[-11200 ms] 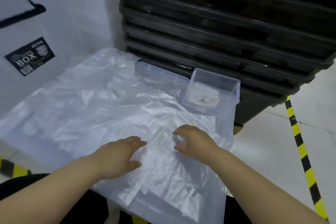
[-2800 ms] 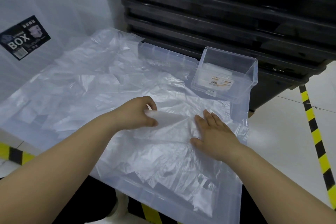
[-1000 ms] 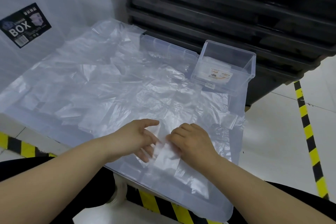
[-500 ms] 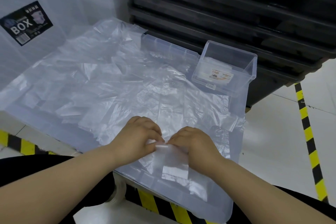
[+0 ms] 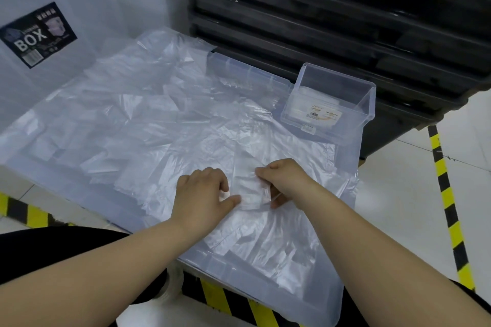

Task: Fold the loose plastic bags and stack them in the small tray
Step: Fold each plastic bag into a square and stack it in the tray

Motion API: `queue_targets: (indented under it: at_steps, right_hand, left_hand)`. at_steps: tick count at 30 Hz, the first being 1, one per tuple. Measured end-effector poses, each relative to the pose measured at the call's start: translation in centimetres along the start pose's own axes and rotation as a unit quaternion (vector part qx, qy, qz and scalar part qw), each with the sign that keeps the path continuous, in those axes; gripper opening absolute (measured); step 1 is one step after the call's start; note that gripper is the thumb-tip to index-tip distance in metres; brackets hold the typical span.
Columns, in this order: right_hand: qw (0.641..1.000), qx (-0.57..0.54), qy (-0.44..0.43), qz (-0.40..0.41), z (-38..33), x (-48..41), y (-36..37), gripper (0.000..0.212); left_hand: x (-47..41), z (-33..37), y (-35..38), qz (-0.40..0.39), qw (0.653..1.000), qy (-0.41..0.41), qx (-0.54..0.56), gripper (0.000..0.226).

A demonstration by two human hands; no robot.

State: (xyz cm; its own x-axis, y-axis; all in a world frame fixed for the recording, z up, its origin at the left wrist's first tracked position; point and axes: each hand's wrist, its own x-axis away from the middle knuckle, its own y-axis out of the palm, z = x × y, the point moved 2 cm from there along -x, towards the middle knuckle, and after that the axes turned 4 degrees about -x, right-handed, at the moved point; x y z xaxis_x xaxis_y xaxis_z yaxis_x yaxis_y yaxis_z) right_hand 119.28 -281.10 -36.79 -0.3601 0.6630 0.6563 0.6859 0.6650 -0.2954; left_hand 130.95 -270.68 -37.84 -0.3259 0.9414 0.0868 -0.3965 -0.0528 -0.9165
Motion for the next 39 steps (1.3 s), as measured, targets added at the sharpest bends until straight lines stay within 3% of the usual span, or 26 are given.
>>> queue_targets:
  at_steps: [3, 7, 9, 13, 17, 20, 22, 28, 30, 33, 36, 39]
  right_hand:
    - [1.000, 0.008, 0.018, -0.002, -0.2, -0.2, 0.1, 0.030]
    - [0.999, 0.020, 0.025, 0.003, -0.5, 0.0, 0.2, 0.023]
    - [0.999, 0.018, 0.032, 0.003, -0.6, 0.2, 0.2, 0.019]
    - [0.999, 0.007, 0.044, -0.009, -0.7, 0.4, 0.0, 0.030]
    - [0.998, -0.016, 0.049, -0.022, -0.6, 0.9, -0.4, 0.035]
    - [0.999, 0.018, 0.019, -0.019, -0.9, 1.4, -1.5, 0.035]
    - [0.998, 0.067, -0.014, 0.006, -1.3, 1.7, -2.6, 0.033]
    - [0.970, 0.240, -0.042, -0.007, -1.1, 1.8, -2.0, 0.027]
    - [0.962, 0.266, -0.059, 0.019, -0.8, 1.2, -1.3, 0.027]
    - [0.947, 0.300, -0.088, 0.065, -0.6, 0.6, -0.6, 0.029]
    - [0.939, 0.319, -0.112, 0.060, -0.6, 0.2, -0.2, 0.030]
    - [0.962, 0.252, -0.100, 0.024, -1.0, 0.3, -0.5, 0.034]
  left_hand:
    - [0.6, 0.2, -0.3, 0.104, 0.982, 0.153, -0.028, 0.020]
    - [1.3, 0.7, 0.4, 0.088, 0.949, 0.297, -0.057, 0.028]
    - [1.2, 0.7, 0.8, 0.060, 0.943, 0.324, -0.048, 0.030]
    - [1.1, 0.2, 1.4, 0.016, 0.960, 0.280, -0.002, 0.035]
    - [1.0, -0.1, 1.5, -0.070, 0.966, 0.225, -0.103, 0.051]
    - [0.9, 0.3, 1.2, -0.127, 0.962, 0.211, -0.121, 0.084]
    - [0.7, 0.1, 1.4, -0.158, 0.961, 0.197, -0.110, 0.094]
    - [0.4, 0.3, 1.1, -0.190, 0.951, 0.198, -0.140, 0.091]
    - [0.5, 0.4, 1.1, -0.197, 0.949, 0.198, -0.147, 0.084]
    - [0.6, 0.4, 1.0, -0.199, 0.947, 0.206, -0.146, 0.097]
    - [0.5, 0.4, 1.1, -0.195, 0.948, 0.207, -0.144, 0.098]
    - [0.4, 0.4, 1.1, -0.197, 0.946, 0.211, -0.145, 0.097]
